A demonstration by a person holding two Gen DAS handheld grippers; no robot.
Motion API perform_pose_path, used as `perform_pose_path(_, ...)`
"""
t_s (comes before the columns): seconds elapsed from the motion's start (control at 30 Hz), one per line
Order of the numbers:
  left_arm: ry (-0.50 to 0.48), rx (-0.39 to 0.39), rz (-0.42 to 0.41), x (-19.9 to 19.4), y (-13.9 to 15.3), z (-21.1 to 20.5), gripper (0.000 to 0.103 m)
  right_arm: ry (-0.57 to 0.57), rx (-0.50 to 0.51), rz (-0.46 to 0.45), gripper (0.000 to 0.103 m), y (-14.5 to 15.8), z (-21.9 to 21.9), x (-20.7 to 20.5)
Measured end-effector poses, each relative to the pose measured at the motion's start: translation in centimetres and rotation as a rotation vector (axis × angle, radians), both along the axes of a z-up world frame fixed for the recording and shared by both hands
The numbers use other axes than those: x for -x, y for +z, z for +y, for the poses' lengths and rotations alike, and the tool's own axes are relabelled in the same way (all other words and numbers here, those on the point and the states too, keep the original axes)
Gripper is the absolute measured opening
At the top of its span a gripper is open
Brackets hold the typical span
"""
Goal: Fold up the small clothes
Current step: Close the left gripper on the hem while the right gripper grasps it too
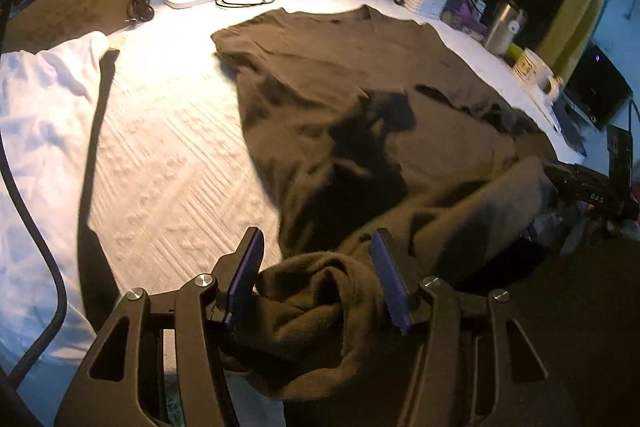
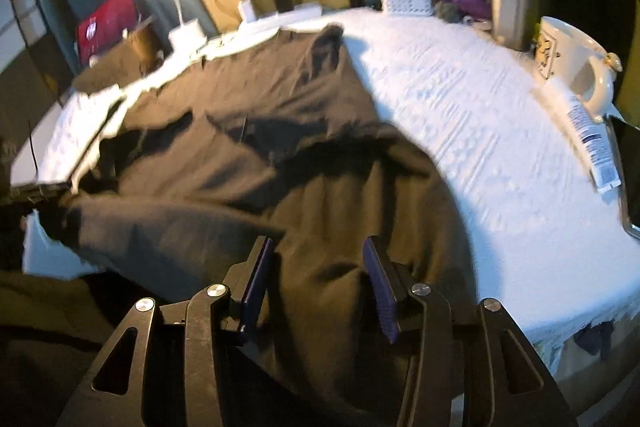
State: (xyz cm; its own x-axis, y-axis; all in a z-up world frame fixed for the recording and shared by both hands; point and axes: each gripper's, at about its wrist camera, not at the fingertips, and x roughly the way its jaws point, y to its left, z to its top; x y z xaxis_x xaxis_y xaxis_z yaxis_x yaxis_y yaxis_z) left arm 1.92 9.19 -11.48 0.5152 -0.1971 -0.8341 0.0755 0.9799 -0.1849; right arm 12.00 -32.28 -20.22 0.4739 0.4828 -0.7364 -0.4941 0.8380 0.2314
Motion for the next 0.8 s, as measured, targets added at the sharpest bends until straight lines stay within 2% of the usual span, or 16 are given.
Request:
perform_pose_path(0.17, -0.018, -0.059, 0.003, 1.1, -0.9, -1.7, 0.056, 0.007, 0.07, -0.044, 0.06, -0.4, 1.0, 1.4)
perform_pose_path(0.27, -0.045, -0.144, -0.037, 1.6, -1.3, -3.0, 0.055, -0.002, 0.094, -0.072, 0.059, -0.6, 1.5, 2.0)
perform_pose_path(0.3, -0.061, -0.178, -0.056, 1.9, -1.3, -3.5, 0.045, 0.013, 0.099, -0.076, 0.053, -0.6, 1.7, 2.2)
perform_pose_path(0.33, -0.077, -0.182, -0.065, 2.1, -1.2, -3.8, 0.023, 0.027, 0.093, -0.073, 0.035, -0.5, 1.7, 2.3)
perform_pose_path(0.37, -0.085, -0.174, -0.067, 2.1, -1.0, -3.9, 0.017, 0.041, 0.089, -0.076, 0.028, -0.2, 1.8, 2.5)
perform_pose_path(0.43, -0.087, -0.182, -0.102, 2.4, -0.1, -4.1, 0.013, 0.049, 0.106, -0.098, 0.024, 0.4, 1.9, 2.7)
perform_pose_path(0.57, -0.054, -0.179, -0.238, 2.8, 3.8, -4.1, 0.012, 0.031, 0.09, -0.18, 0.022, 3.4, 1.7, 2.6)
perform_pose_path(0.73, 0.015, -0.223, -0.464, 2.5, 9.1, -3.7, 0.012, 0.004, 0.063, -0.38, 0.022, 9.3, 2.1, 2.0)
perform_pose_path(0.8, 0.053, -0.258, -0.521, 2.0, 9.6, -3.5, 0.012, -0.016, 0.077, -0.472, 0.022, 10.5, 2.6, 2.0)
